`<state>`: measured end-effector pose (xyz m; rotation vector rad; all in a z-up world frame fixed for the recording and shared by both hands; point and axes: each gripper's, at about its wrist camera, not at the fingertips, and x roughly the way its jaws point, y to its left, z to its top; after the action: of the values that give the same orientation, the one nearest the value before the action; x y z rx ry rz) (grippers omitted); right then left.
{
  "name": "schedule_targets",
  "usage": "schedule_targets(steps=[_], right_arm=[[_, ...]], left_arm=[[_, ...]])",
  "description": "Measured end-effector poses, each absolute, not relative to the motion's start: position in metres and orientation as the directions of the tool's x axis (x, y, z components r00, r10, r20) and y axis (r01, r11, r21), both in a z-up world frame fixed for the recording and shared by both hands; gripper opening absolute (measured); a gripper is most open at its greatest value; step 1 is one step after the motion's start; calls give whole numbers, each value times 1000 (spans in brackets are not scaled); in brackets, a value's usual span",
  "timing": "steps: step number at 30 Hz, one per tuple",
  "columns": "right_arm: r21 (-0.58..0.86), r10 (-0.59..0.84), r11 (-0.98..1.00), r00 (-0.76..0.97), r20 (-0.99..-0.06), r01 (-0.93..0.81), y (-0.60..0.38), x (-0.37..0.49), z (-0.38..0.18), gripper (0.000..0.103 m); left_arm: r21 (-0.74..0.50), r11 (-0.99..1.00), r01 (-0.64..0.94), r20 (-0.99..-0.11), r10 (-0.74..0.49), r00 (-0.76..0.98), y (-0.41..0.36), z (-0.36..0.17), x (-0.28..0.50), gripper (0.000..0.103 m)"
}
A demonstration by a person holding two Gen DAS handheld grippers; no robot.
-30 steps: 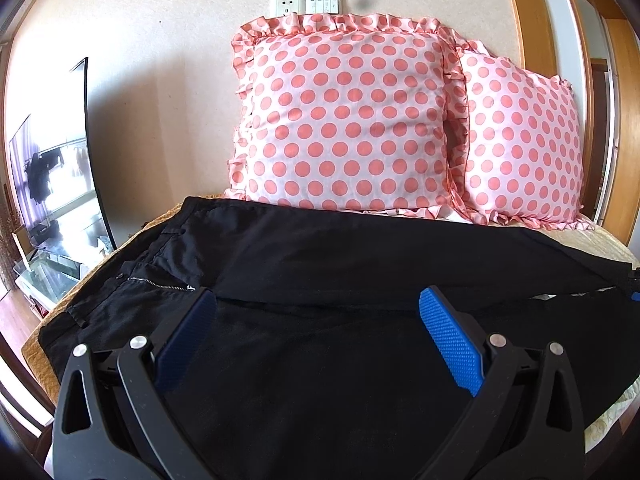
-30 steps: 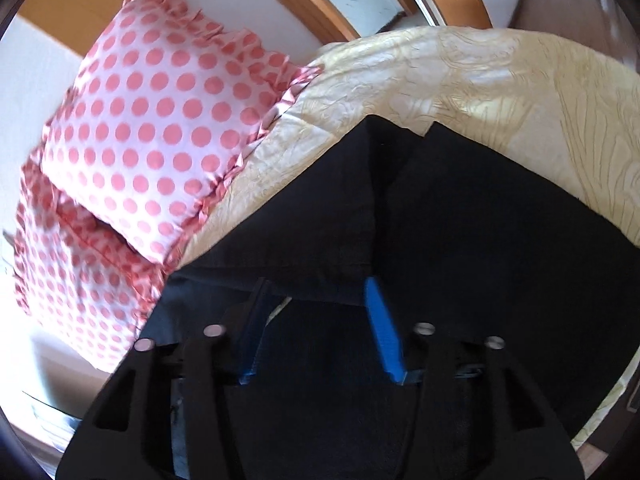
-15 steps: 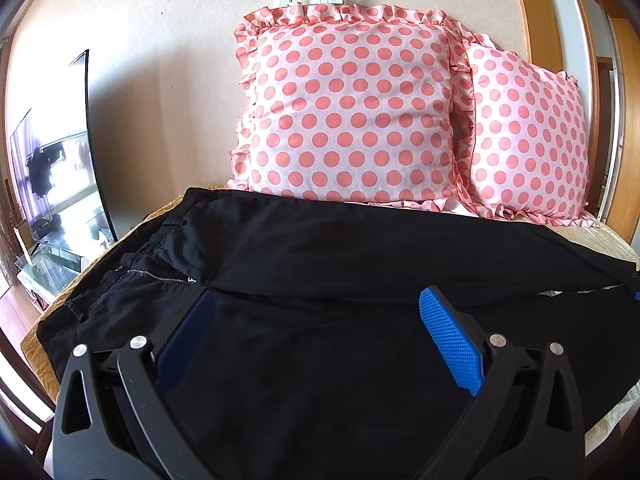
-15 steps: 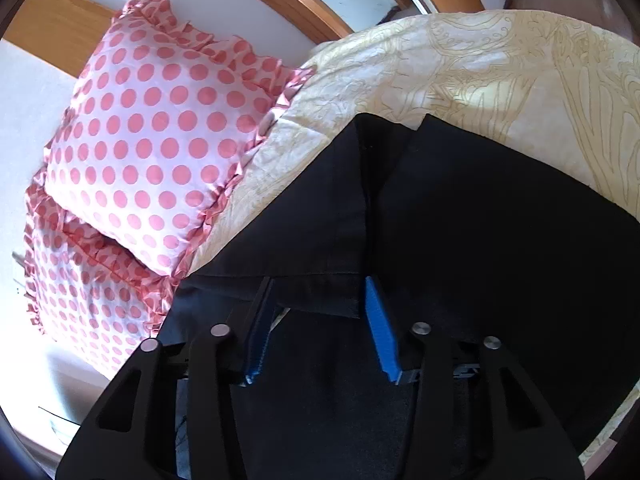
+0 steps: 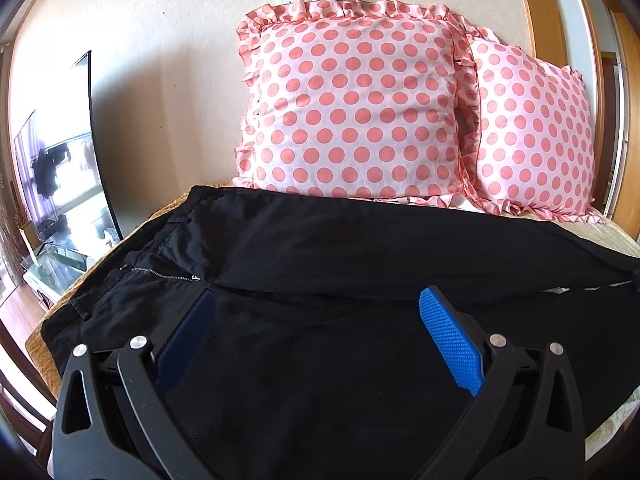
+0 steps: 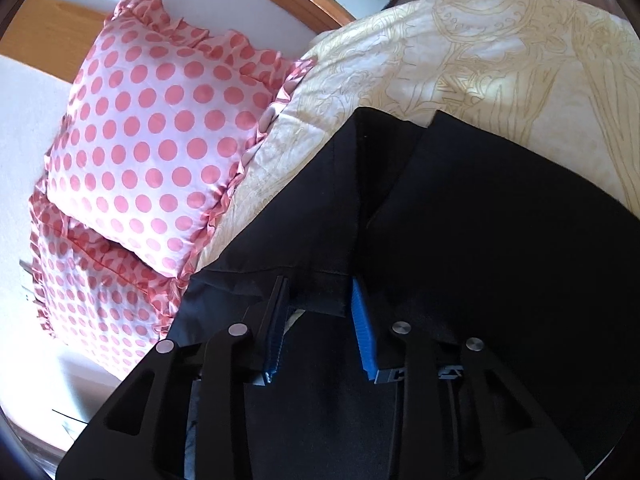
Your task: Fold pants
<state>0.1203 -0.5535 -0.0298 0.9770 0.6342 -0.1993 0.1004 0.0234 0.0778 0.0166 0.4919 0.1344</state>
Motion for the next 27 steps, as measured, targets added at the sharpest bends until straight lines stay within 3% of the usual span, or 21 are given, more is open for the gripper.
schedule_targets(steps=[1,4,8,14,20,27], right_arm=[[640,74,618,777,-625,456,-548,123,-26,17],[571,37,692,769,-638,441,-538,118,-20,11],[477,-65,757,778,-624,446,-531,88,-8,9],[454,-137,755,791,-597,473,-535,34,-8,9],[447,-129,752,773,-621,484,-533,25,-27,9],[415,-148,767,765,-627,489,-529,27,-26,9]], left_arm=[[43,992,-123,-470,129,873,24,78,100,101],[42,992,-115,-457,122,881,26,81,99,101],[83,987,-141,-373,162,914,37,90,96,101],[97,985,-141,-386,168,907,63,107,120,101],[-12,994,-106,-511,85,856,90,122,204,101],[-200,949,-242,-737,17,676,129,95,346,98]])
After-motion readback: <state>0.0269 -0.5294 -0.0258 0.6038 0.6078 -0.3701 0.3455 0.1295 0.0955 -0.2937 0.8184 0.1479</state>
